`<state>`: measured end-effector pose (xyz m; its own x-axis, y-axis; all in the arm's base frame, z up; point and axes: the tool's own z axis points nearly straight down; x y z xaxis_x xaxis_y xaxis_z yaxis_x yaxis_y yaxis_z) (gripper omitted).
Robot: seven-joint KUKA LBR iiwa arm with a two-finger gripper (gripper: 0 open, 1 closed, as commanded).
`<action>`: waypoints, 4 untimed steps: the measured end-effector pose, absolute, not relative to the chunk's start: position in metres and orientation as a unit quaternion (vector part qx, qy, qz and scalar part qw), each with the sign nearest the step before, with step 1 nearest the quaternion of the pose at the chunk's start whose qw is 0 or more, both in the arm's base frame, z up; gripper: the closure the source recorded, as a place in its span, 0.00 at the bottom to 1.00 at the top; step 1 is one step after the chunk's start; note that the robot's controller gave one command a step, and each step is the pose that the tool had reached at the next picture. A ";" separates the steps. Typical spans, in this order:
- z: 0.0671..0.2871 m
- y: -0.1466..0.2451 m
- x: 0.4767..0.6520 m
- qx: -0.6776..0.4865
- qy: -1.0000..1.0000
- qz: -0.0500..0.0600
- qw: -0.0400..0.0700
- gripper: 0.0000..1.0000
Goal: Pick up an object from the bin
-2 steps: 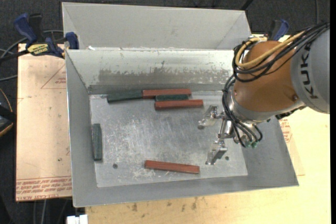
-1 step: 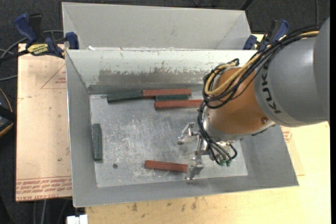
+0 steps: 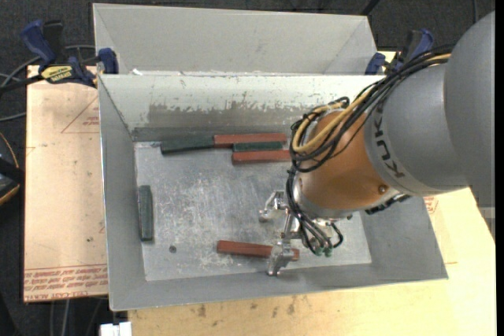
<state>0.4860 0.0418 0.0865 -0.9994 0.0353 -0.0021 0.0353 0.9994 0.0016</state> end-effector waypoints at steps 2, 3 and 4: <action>0.078 0.051 0.485 0.046 0.999 0.001 0.004 0.00; 0.076 0.057 0.489 0.073 0.997 0.001 0.009 1.00; 0.076 0.057 0.489 0.073 0.997 0.001 0.009 1.00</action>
Offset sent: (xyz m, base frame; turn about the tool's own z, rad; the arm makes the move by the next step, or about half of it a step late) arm -0.0031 0.0104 -0.0165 0.0450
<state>0.4894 0.0567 0.0761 -0.9892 0.1458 -0.0170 0.1458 0.9893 0.0030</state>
